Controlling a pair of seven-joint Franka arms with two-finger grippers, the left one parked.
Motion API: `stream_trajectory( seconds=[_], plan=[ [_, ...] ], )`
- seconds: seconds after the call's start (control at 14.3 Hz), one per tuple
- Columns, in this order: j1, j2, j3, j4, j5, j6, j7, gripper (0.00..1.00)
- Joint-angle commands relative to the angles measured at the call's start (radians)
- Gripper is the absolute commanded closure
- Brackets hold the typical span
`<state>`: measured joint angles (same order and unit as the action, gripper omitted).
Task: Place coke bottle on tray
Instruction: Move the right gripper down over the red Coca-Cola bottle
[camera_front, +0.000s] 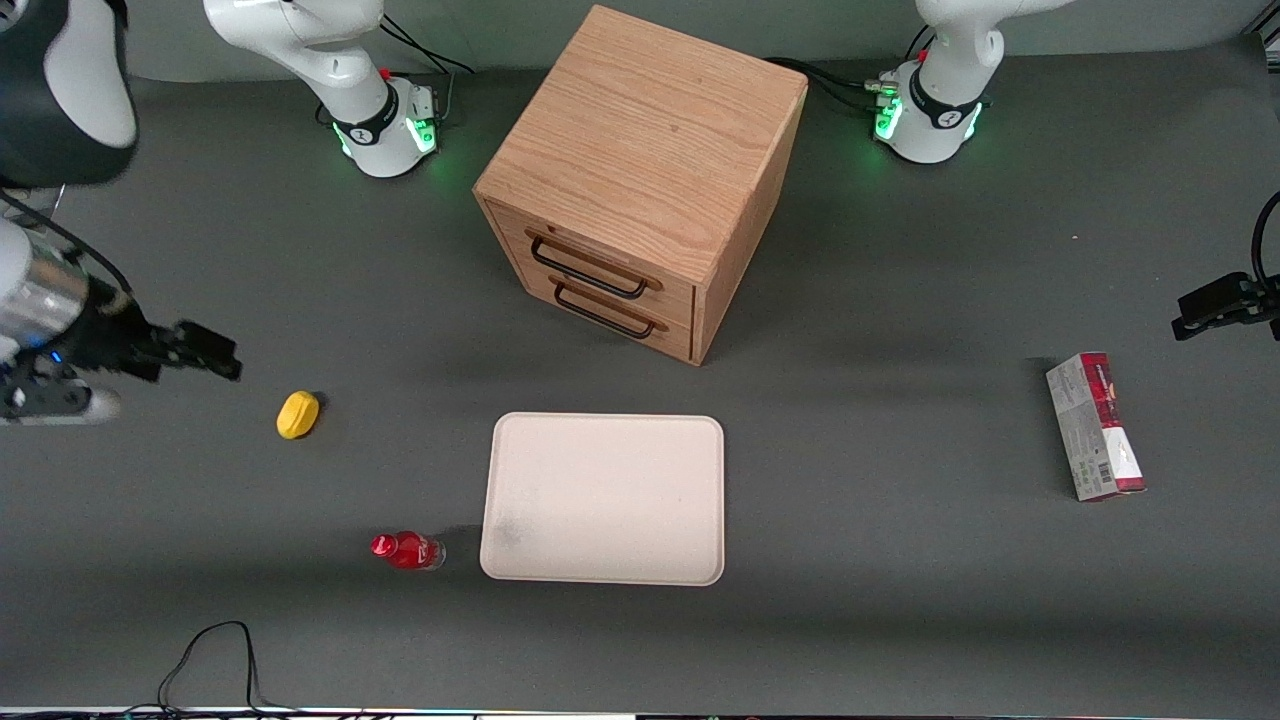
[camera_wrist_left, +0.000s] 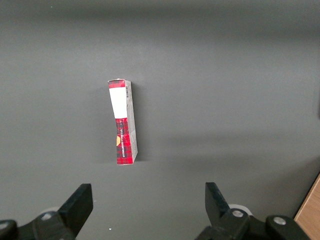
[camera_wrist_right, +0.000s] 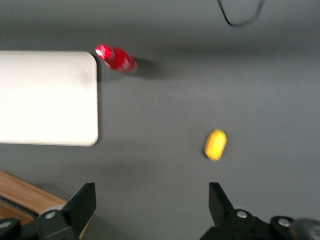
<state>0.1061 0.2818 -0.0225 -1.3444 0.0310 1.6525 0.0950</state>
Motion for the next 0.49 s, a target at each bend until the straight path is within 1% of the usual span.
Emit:
stream_trajectory(
  seconds=[0.0,0.14,0.42],
  plan=[
    [0.001,0.227,0.041,0.263,-0.014,0.002,0.018,0.00],
    [0.003,0.310,0.061,0.295,-0.016,0.064,0.028,0.00],
    [0.015,0.456,0.095,0.291,-0.020,0.226,0.040,0.01]
  ],
)
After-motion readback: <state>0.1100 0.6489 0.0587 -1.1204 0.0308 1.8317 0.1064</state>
